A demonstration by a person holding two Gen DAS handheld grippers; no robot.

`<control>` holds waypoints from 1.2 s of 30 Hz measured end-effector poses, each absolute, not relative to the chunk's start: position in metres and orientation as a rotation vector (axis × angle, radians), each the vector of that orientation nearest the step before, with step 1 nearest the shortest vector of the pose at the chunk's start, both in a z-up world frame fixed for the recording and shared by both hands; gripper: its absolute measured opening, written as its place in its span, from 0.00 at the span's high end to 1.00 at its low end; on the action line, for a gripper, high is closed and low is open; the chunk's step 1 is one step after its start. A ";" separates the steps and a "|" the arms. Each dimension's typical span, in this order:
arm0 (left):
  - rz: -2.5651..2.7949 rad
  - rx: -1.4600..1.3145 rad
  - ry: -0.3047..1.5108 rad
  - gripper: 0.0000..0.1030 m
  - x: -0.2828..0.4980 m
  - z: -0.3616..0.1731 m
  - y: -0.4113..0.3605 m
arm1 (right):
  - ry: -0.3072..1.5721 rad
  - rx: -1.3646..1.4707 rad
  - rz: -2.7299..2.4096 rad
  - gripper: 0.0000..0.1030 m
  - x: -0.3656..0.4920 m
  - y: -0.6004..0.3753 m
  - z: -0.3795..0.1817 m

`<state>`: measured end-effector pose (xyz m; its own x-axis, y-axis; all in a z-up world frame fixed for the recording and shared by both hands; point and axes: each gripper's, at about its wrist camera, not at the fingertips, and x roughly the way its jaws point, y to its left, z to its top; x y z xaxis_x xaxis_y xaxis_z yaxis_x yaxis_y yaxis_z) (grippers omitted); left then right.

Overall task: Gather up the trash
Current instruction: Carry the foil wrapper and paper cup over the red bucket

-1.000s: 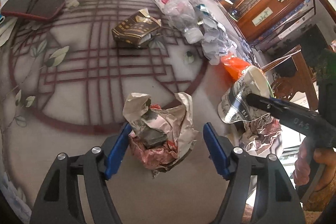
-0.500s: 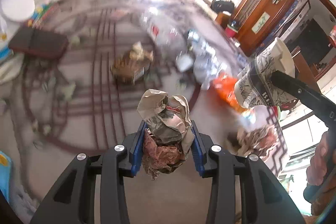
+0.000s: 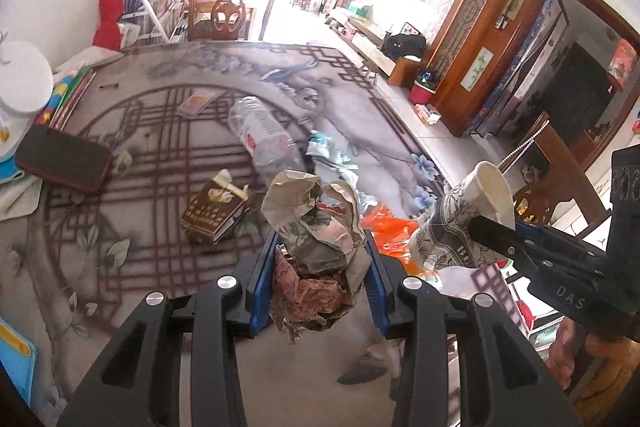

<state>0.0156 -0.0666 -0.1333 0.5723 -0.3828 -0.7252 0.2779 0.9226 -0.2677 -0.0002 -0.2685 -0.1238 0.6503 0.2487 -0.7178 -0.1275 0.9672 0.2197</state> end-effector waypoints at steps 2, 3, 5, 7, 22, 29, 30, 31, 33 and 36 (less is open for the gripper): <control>-0.393 -0.127 0.881 0.64 0.016 -0.133 -0.073 | 0.838 0.162 0.208 0.77 -0.001 -0.276 -0.124; -0.393 -0.129 0.883 0.64 0.016 -0.132 -0.075 | 0.838 0.168 0.207 0.77 -0.001 -0.280 -0.124; -0.395 -0.137 0.888 0.64 0.016 -0.133 -0.081 | 0.834 0.177 0.206 0.77 -0.002 -0.288 -0.124; -0.394 -0.139 0.892 0.64 0.016 -0.135 -0.085 | 0.832 0.183 0.204 0.77 -0.002 -0.294 -0.124; -0.363 -0.135 0.905 0.64 0.021 -0.133 -0.131 | 0.854 0.196 0.220 0.77 0.010 -0.343 -0.132; -0.353 -0.140 0.894 0.64 0.028 -0.129 -0.158 | 0.856 0.191 0.224 0.77 0.022 -0.371 -0.131; -0.351 -0.141 0.893 0.64 0.029 -0.128 -0.161 | 0.856 0.191 0.227 0.77 0.024 -0.376 -0.131; -0.347 -0.141 0.891 0.64 0.029 -0.128 -0.163 | 0.857 0.191 0.230 0.77 0.026 -0.379 -0.131; -0.336 -0.143 0.888 0.64 0.030 -0.126 -0.169 | 0.857 0.192 0.237 0.77 0.029 -0.384 -0.131; -0.320 -0.149 0.881 0.64 0.032 -0.122 -0.177 | 0.857 0.193 0.256 0.77 0.036 -0.393 -0.130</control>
<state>0.0318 -0.1768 -0.1223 0.5924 -0.3351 -0.7326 0.2134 0.9422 -0.2584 0.0358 -0.3930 -0.1302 0.6267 0.2991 -0.7195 -0.1448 0.9520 0.2696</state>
